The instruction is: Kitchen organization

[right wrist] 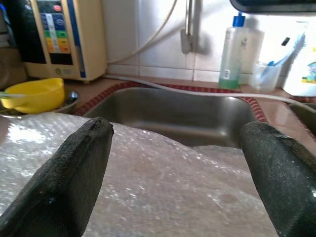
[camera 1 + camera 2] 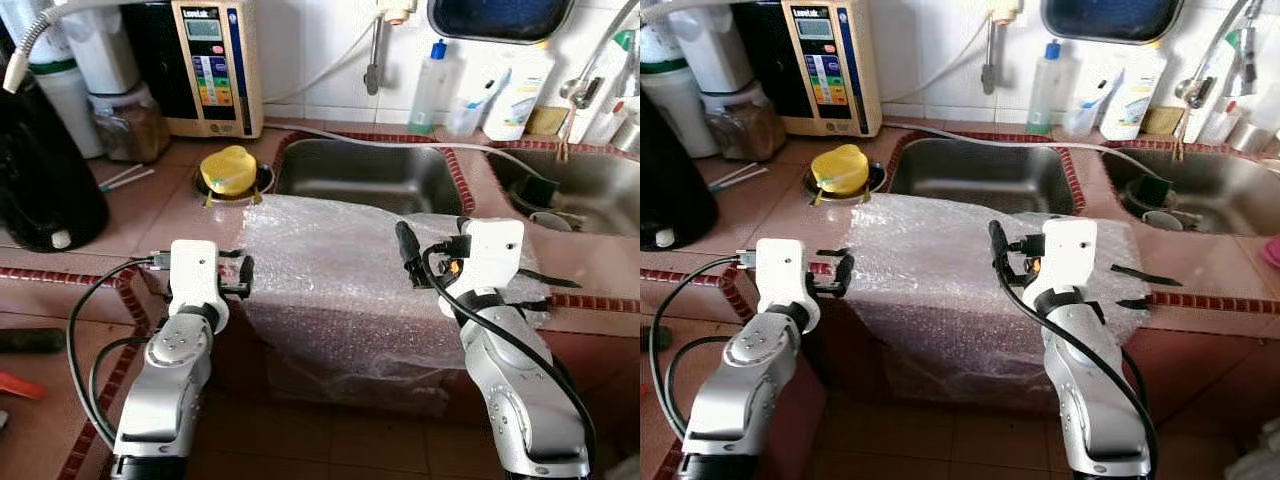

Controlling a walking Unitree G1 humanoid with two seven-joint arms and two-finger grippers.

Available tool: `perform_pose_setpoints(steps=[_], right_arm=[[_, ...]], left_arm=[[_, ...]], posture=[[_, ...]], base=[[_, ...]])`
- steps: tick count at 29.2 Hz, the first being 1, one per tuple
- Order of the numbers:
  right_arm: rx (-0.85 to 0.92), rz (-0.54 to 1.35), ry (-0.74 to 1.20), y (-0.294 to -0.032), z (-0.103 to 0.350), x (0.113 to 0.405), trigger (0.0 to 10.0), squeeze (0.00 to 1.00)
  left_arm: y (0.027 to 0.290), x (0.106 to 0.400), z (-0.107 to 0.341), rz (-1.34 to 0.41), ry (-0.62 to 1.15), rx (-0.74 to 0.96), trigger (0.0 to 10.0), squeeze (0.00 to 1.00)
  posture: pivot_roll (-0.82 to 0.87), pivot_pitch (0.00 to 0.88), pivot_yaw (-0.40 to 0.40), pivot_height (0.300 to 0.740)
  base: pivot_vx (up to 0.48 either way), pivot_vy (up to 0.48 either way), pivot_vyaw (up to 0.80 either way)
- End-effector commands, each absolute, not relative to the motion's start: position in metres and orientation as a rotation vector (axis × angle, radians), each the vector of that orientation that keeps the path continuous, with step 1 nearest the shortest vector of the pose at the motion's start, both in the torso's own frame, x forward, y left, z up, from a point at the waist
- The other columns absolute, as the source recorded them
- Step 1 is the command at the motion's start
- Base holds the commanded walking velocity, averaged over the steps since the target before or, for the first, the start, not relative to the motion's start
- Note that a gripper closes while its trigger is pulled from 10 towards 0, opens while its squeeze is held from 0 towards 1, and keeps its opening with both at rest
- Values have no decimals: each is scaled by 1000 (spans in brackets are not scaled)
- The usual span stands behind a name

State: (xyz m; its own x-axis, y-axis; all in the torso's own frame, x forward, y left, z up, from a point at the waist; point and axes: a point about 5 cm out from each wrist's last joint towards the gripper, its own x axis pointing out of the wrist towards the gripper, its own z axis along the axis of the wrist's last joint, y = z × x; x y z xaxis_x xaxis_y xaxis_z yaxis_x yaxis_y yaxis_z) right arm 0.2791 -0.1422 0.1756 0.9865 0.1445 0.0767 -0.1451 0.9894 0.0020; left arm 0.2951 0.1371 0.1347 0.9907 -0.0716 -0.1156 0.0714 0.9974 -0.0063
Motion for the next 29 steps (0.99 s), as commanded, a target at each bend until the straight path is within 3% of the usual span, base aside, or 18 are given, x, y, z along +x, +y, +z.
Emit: perform_pose_setpoints(steps=[1,16,29], right_arm=[[-4,137,-94,-145,180,283,10000,0],[-69,170,-181,-138,201,290,10000,0],[-73,171,-173,-138,197,289,10000,0]], left_arm=[[133,298,141,-70,72,3,10000,0],[122,303,157,-131,-28,-68,10000,0],[121,305,157,-152,-38,-84,10000,0]], posture=[[-25,0,5,740],[-41,0,0,740],[-39,0,5,740]], base=[[0,0,0],[0,0,0],[282,0,0]])
